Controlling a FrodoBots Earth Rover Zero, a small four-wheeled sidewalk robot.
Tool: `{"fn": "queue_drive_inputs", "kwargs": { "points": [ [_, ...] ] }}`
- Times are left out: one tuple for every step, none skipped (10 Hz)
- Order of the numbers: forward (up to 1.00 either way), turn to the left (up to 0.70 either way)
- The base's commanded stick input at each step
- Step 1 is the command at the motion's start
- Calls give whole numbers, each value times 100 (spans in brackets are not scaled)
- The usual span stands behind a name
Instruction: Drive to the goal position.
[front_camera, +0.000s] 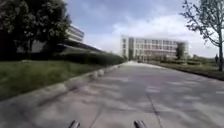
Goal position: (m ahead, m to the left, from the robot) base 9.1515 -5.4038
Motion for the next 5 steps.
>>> {"fn": "queue_drive_inputs", "kwargs": {
  "points": [
    [70, -14],
    [70, -14],
    [70, -14],
    [61, -9],
    [50, -3]
  ]
}}
